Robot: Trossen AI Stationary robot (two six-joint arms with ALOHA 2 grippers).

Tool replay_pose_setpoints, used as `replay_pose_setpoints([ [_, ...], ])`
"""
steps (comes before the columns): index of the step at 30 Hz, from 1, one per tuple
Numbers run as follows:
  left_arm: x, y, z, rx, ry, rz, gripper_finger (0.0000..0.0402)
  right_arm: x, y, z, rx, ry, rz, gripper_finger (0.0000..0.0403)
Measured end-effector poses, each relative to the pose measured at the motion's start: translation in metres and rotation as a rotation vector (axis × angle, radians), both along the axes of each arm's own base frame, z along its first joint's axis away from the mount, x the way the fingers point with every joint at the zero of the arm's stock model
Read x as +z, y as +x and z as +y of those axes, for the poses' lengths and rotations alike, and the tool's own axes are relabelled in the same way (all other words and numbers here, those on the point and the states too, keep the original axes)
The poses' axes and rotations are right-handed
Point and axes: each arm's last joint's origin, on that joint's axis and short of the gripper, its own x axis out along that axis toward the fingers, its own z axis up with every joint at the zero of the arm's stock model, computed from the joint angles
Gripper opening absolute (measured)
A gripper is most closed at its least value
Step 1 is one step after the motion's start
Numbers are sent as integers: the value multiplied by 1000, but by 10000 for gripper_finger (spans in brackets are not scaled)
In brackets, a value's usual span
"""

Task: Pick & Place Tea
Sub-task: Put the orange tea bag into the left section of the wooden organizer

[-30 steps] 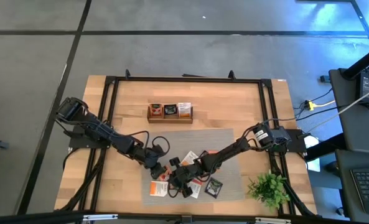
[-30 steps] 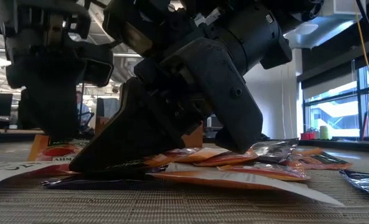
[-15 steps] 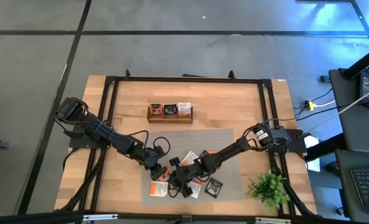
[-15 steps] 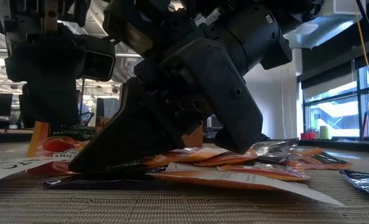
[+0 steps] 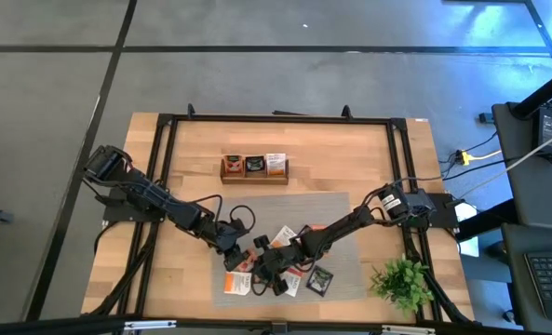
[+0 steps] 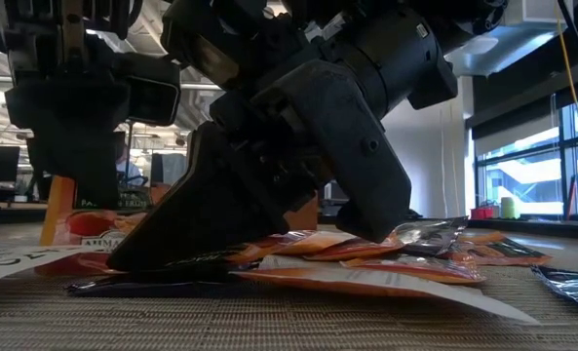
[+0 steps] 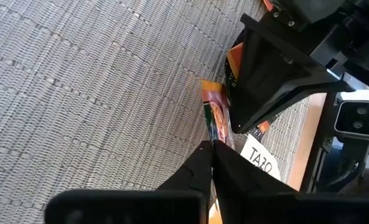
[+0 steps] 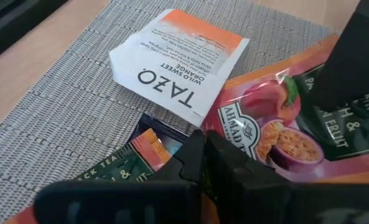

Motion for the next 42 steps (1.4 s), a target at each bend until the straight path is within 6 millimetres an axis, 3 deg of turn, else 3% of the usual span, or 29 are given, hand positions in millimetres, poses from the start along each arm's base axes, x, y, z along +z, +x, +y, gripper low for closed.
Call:
replay_pose_setpoints([
  [5,3,0,2,-33,-16,-4,6,19,-5,-1,26,-7,12,26],
  [9,8,1,8,-77,-25,-24,3,52,-11,-4,49,-28,-1,26],
  [17,41,0,34,-152,-44,-156,2,82,-27,-12,37,-73,85,26],
  [25,87,-14,81,-177,137,-194,3,72,-33,-35,-46,-173,228,26],
  [31,126,-22,117,-203,447,-129,3,70,-25,-64,-71,-161,253,26],
  [38,142,-38,160,-273,781,112,3,69,-19,-95,-96,-133,281,26],
  [42,137,-43,187,-270,828,175,3,68,-19,-107,-123,-133,301,26],
])
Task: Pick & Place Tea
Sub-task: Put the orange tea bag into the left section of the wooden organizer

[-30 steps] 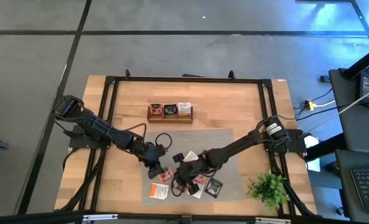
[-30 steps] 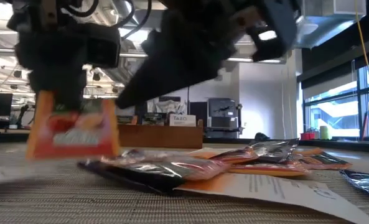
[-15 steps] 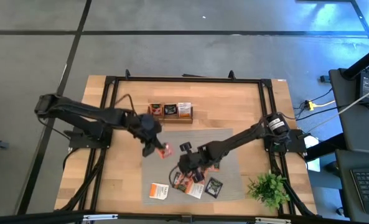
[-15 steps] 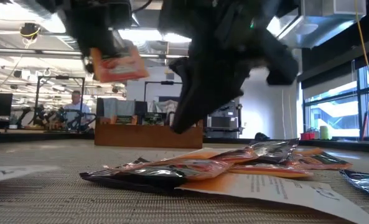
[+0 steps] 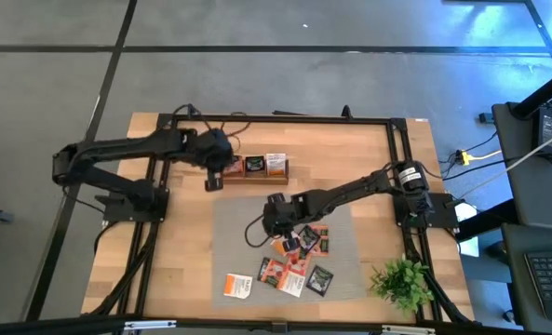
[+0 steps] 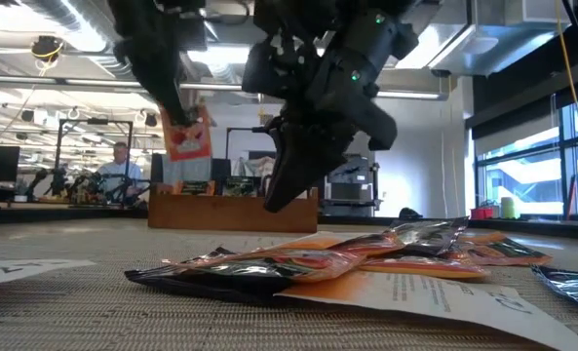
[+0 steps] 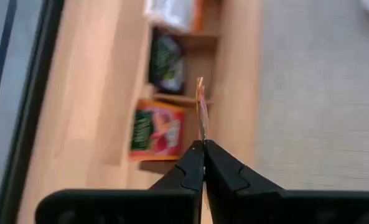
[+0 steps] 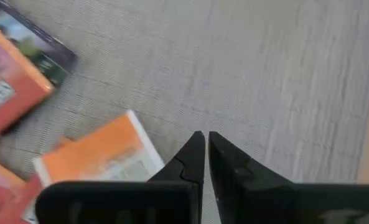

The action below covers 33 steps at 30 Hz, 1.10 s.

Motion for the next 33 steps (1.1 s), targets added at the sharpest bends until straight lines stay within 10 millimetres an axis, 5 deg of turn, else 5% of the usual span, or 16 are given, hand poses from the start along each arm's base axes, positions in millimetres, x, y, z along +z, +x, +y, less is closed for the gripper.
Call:
replay_pose_setpoints([
  [14,-48,21,49,-86,-1,194,3,-1,-1,-5,-12,-4,27,26],
  [33,-61,29,54,-43,78,277,4,0,-1,-5,-12,-4,24,26],
])
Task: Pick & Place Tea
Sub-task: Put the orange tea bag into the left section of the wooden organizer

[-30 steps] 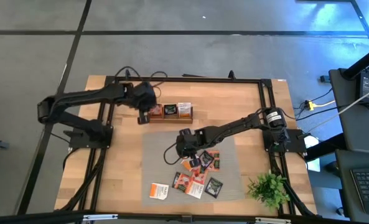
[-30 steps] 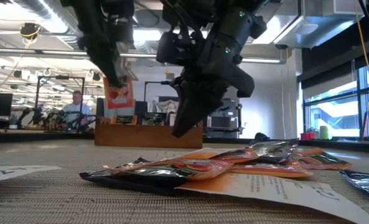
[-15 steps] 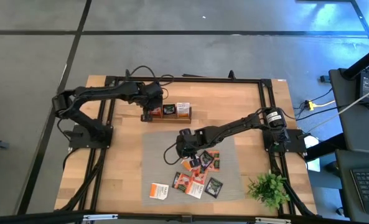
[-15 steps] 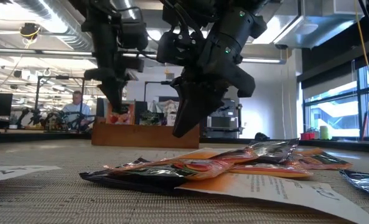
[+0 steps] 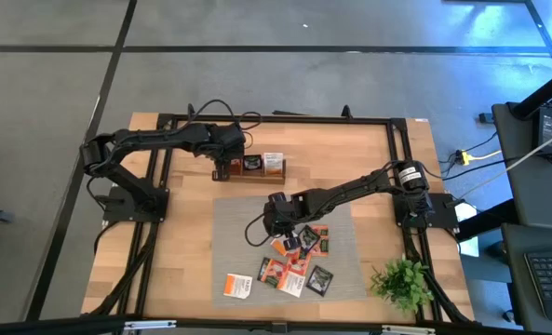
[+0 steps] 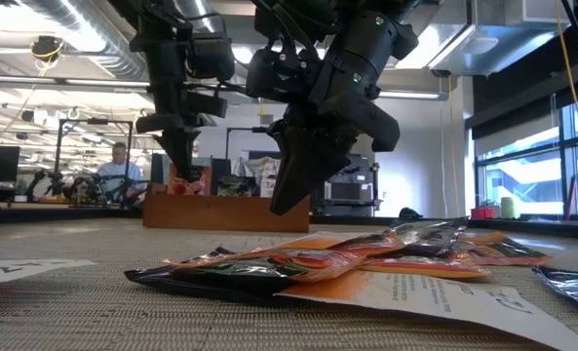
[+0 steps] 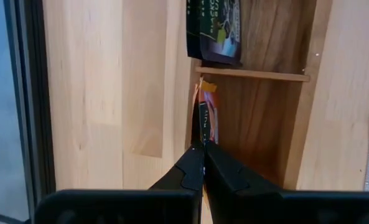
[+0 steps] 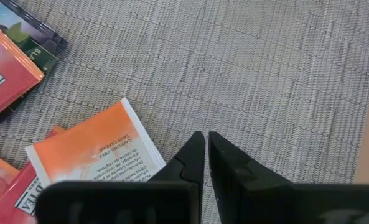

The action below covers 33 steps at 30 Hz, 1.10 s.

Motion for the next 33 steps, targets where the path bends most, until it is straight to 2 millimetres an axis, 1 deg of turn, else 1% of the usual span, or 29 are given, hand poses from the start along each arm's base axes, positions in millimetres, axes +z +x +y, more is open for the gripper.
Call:
replay_pose_setpoints([
  [9,0,-1,1,27,46,20,4,0,0,0,0,0,0,26],
  [18,0,-1,1,28,39,15,4,0,0,0,0,0,2,26],
  [23,0,0,1,74,31,-2,6,0,0,0,-8,4,2,26],
  [26,0,0,1,98,27,-12,20,0,0,0,-18,9,3,26],
  [33,0,-1,2,99,44,-4,73,0,0,0,-21,11,4,26],
])
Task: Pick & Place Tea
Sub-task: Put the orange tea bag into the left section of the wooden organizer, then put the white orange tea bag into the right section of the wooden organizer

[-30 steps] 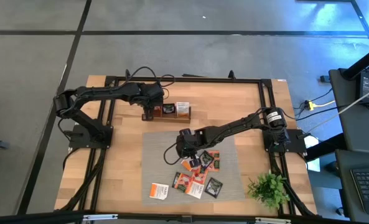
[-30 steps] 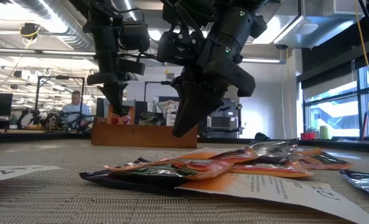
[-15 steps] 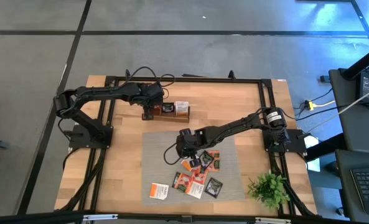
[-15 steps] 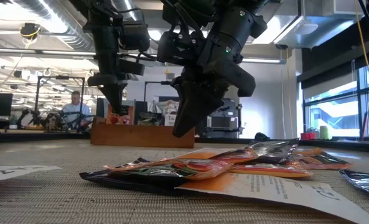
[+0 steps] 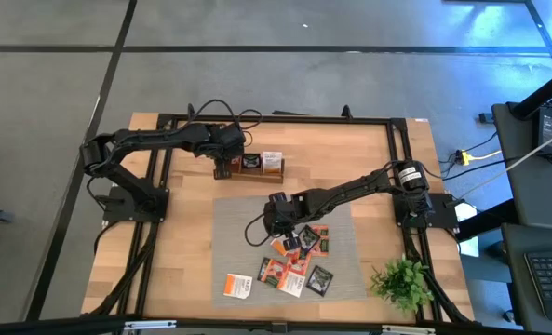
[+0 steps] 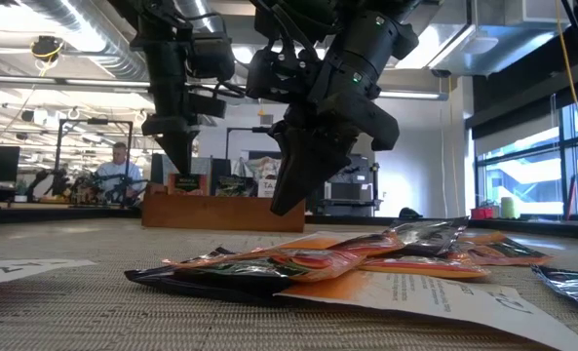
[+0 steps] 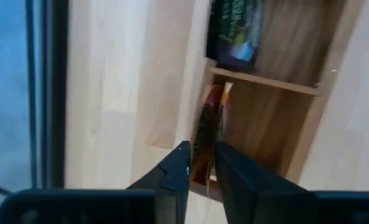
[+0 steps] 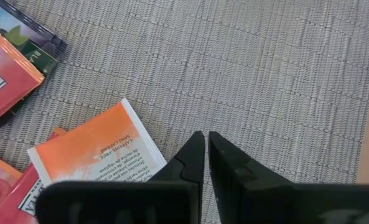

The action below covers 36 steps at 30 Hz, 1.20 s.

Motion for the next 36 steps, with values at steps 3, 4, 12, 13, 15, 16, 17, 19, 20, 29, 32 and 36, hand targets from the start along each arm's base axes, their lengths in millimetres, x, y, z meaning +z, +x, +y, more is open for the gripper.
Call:
replay_pose_setpoints([
  [3,0,-1,1,16,44,21,88,0,0,0,0,0,0,26],
  [4,1,-1,2,23,64,30,91,0,0,0,0,0,0,26],
  [12,2,-3,4,57,157,74,93,0,0,0,0,0,0,26],
  [13,2,-3,4,57,157,74,94,0,0,0,0,0,0,26],
  [15,3,-3,4,58,159,69,95,0,0,0,1,-1,4,26],
  [16,5,-4,4,58,160,61,95,0,-1,0,0,-2,11,26],
  [17,8,-5,3,61,156,44,95,0,-1,0,-5,-1,18,26],
  [19,14,-7,0,71,116,-14,94,4,-4,-1,-34,13,33,26],
  [20,17,-8,-2,73,82,-53,93,7,-6,-1,-54,23,35,26],
  [29,53,1,-47,-130,-263,-457,94,36,-36,4,-132,143,76,26],
  [32,57,10,-73,-215,-236,-488,91,40,-55,5,-163,183,44,26],
  [36,61,26,-111,-322,-234,-580,92,48,-75,1,-227,290,-119,26],
])
